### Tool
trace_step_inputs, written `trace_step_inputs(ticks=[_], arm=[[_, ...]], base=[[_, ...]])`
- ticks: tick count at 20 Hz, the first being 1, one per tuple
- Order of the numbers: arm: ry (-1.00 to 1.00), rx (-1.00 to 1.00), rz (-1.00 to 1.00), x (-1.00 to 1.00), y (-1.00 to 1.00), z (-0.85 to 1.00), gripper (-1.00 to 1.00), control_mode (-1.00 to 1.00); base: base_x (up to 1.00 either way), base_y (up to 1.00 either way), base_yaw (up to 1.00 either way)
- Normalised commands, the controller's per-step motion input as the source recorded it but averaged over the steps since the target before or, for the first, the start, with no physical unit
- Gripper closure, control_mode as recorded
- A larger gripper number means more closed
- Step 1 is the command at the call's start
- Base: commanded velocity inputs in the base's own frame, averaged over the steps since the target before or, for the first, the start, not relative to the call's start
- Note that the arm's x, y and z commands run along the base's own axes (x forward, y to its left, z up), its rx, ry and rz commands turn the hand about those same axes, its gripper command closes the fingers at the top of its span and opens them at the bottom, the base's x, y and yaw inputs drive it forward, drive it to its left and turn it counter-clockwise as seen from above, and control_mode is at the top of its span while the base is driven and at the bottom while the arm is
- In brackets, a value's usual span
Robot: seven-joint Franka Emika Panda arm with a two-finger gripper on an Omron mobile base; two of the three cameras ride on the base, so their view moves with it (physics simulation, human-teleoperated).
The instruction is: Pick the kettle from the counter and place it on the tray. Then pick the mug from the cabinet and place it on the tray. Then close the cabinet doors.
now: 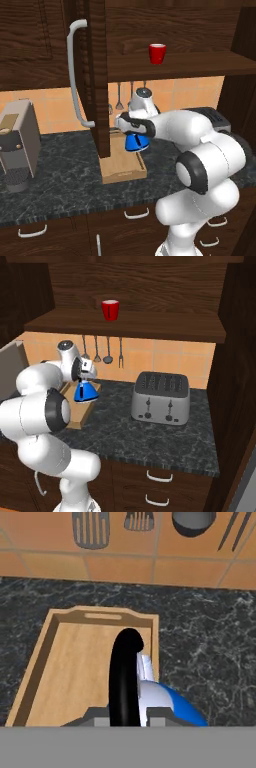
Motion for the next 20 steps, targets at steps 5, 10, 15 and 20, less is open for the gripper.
trace_step_inputs(ticks=[5,10,15,20], arm=[[-0.01,0.00,0.00,0.18,0.20,-0.03,1.00,-1.00],[-0.01,0.00,0.00,0.31,0.38,-0.05,1.00,-1.00],[0.00,0.00,0.00,0.45,0.41,-0.13,1.00,-1.00],[-0.01,0.00,0.00,0.41,0.30,-0.16,1.00,-1.00]], base=[[0.00,0.00,0.00],[0.00,0.00,0.00],[0.00,0.00,0.00],[0.00,0.00,0.00]])
